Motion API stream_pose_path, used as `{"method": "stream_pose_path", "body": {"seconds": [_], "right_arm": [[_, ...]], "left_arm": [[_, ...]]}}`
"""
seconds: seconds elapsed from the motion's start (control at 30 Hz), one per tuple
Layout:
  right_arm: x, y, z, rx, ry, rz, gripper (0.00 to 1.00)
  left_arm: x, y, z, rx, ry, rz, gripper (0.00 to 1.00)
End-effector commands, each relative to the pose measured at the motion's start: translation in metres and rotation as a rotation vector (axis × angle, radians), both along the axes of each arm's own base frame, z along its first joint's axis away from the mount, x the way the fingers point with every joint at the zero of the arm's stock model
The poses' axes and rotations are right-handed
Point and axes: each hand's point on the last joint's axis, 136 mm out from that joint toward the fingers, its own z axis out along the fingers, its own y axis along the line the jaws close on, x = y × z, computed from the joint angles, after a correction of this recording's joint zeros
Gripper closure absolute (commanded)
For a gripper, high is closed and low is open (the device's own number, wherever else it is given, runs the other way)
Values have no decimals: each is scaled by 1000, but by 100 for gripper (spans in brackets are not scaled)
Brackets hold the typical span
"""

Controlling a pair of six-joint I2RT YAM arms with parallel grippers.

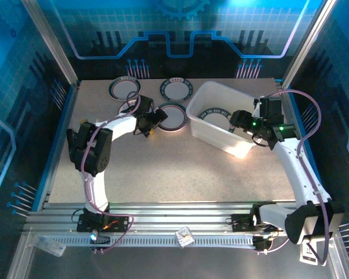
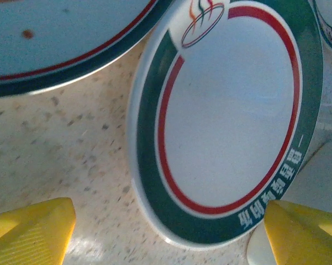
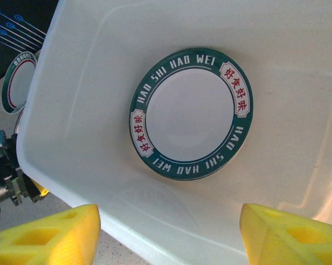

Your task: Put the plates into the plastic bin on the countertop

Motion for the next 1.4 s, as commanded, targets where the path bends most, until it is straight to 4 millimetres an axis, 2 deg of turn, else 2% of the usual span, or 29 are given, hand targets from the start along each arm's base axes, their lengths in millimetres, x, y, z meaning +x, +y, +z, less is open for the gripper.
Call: {"method": "stream_pose_path", "body": {"seconds": [0.0, 0.17, 0.3, 0.63, 1.1, 1.37], "right_arm": [[7, 9, -3, 6, 5, 42, 32], [17, 12, -6, 11, 13, 52, 35], [20, 11, -9, 9, 22, 48, 37], [19, 13, -8, 17, 20, 50, 39], [8, 13, -9, 29, 8, 49, 41], [2, 13, -3, 39, -16, 45, 41]], "left_arm": [[10, -7, -13, -7, 26, 3, 12], [21, -14, -23, -34, 25, 1, 17], [20, -14, -32, -30, 42, 3, 25], [14, -13, -40, -30, 61, 4, 60], [1, -8, -31, -26, 52, -3, 91], [-11, -10, -17, -38, 23, -27, 100]]}}
